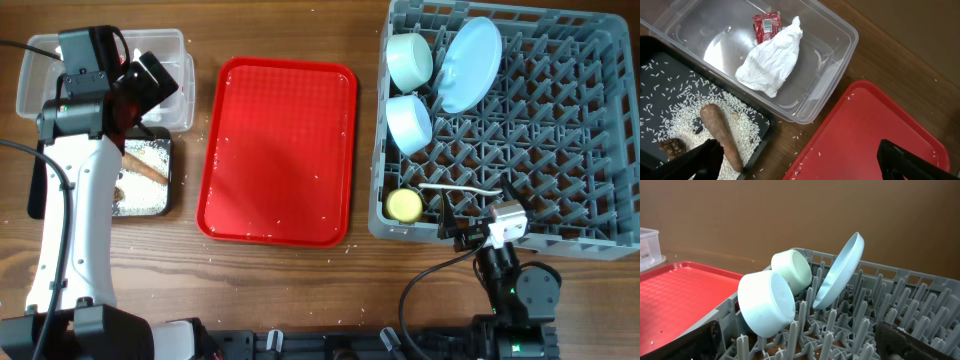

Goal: Sort waste into correct bins and load items into the dishwasher rack

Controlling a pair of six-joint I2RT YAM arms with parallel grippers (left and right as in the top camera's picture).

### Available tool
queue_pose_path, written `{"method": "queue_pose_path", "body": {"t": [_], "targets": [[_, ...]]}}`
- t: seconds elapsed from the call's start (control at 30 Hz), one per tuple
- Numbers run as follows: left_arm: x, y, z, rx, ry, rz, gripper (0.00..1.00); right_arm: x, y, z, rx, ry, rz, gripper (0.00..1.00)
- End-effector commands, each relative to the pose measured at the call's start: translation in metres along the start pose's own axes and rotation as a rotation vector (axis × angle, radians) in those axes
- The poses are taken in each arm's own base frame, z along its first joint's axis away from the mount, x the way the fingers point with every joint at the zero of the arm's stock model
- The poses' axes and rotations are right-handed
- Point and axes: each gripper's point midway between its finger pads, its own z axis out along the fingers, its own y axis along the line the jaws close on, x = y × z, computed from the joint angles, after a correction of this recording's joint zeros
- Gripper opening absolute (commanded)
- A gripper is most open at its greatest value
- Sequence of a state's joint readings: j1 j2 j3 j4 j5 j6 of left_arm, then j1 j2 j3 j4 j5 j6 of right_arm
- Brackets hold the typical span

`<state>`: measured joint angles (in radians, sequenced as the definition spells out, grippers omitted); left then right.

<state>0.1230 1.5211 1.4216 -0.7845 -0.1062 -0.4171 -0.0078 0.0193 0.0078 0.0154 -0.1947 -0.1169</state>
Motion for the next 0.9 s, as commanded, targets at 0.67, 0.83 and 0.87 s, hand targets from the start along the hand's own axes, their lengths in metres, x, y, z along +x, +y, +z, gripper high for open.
{"method": "queue_pose_path", "body": {"t": [0.67, 0.83, 0.87], "targets": [[0.013, 0.018, -0.109, 0.022, -0.259, 0.087, 1.0, -0.002, 0.002, -0.001, -0.012, -0.013, 0.01, 1.0], [0.036, 0.035, -0.107, 0.088, -0.42, 0.046, 1.0, -0.002, 0.002, -0.001, -0.012, -0.013, 0.011, 1.0], [0.038, 0.03, -0.107, 0.145, -0.461, 0.039, 1.0, -0.002, 0.002, -0.001, -0.012, -0.013, 0.01, 1.0]]}}
